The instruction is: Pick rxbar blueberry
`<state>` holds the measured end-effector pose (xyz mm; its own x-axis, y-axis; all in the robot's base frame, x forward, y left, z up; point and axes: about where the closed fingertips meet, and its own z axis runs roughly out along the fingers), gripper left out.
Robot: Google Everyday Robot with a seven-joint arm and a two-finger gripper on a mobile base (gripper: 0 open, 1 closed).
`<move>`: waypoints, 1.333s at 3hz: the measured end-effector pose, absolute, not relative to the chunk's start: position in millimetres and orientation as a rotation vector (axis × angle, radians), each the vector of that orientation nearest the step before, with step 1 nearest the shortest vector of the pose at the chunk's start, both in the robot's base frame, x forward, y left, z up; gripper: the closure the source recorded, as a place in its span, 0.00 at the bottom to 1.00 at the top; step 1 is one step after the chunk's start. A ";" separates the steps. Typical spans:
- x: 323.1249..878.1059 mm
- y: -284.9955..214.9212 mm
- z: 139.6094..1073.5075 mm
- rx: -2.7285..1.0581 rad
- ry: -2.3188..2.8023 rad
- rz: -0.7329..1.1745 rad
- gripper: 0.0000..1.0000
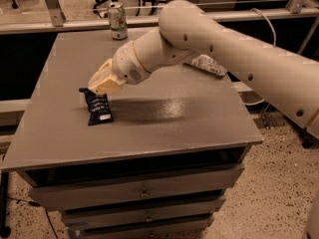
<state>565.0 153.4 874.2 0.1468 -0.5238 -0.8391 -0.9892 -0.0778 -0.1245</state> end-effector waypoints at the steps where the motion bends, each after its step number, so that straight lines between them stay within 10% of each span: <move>1: 570.3 144.1 884.4 -1.702 1.460 0.783 1.00; 4: 598.4 132.2 972.0 -1.486 1.197 0.941 1.00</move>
Offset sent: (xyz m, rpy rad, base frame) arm 0.0245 -0.0381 0.0580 0.1695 -0.0576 0.0019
